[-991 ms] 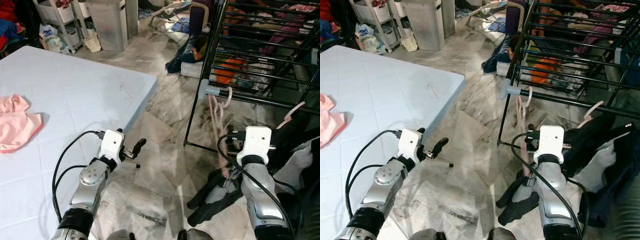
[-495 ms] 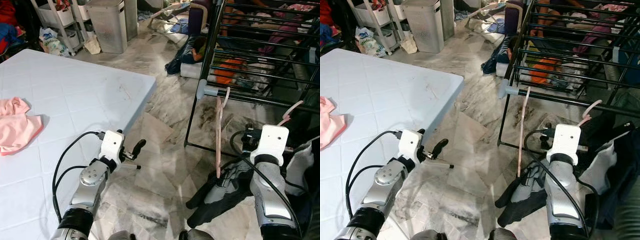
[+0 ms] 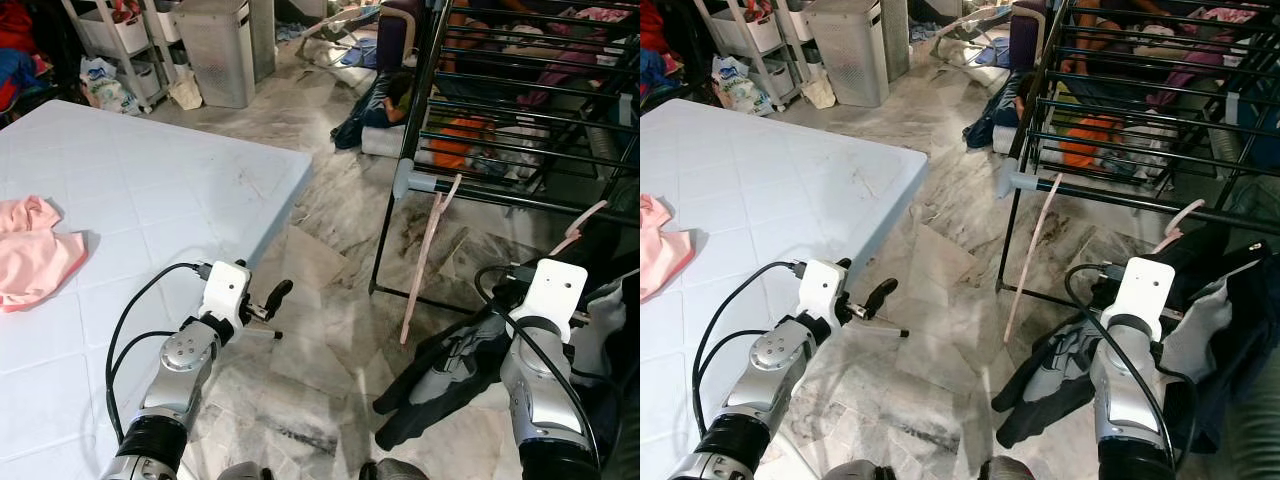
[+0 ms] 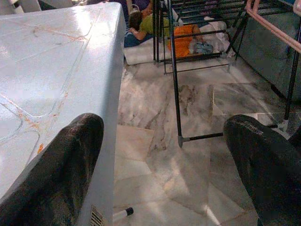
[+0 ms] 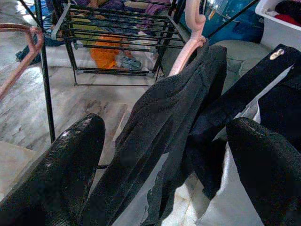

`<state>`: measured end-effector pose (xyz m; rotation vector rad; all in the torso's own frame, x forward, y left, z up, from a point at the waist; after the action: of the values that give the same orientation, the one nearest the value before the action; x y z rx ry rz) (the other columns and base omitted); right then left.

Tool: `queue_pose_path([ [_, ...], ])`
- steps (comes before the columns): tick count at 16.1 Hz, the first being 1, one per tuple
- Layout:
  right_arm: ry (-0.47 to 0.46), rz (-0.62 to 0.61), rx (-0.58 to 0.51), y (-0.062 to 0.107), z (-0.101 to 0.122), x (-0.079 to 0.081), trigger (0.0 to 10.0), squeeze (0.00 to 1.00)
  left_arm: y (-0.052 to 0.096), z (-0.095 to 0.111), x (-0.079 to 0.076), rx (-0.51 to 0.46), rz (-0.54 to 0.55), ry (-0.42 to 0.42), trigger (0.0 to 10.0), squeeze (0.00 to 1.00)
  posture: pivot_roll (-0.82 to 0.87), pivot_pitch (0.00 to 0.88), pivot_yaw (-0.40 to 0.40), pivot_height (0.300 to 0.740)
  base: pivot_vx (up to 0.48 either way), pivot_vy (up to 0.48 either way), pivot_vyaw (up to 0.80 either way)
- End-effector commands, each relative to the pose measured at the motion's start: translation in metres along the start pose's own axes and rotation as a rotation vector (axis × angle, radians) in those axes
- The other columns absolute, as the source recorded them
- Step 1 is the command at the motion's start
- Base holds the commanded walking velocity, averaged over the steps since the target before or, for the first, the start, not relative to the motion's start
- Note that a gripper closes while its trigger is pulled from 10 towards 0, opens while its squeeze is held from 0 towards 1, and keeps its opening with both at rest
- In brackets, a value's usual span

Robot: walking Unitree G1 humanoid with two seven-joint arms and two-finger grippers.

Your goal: Hang hanger

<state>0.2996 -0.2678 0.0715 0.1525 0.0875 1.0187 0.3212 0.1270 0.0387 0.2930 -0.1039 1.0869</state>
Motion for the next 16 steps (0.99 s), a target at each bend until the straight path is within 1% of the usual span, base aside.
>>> queue_pose_path([
  [1, -0.015, -0.004, 0.004, -0.0013, 0.0016, 0.0017, 10.0, 0.00, 0.0000, -0.0062, -0.0045, 0.031, -0.021, 0.002, 10.0, 0.00, -0.06, 0.000, 0.033, 0.740, 0.000, 0.000, 0.00],
  [16, -0.015, -0.004, 0.004, -0.0013, 0.0016, 0.0017, 10.0, 0.00, 0.0000, -0.0062, -0.0045, 0.031, -0.021, 0.002, 10.0, 0.00, -0.06, 0.000, 0.033, 0.740, 0.000, 0.000, 0.00],
])
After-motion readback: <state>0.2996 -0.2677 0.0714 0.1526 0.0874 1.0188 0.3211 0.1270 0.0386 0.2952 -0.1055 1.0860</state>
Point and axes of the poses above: a point about 5 cm out from each wrist's last joint towards the gripper, its own y axis pointing back from the gripper into the wrist, its own z axis along the axis of the wrist's last joint, x = y × z, the point moved 4 cm from there along -y, pointing out of the wrist towards the gripper, and after that the axes turned 9 degrees about -y, right-handed, at the moved point
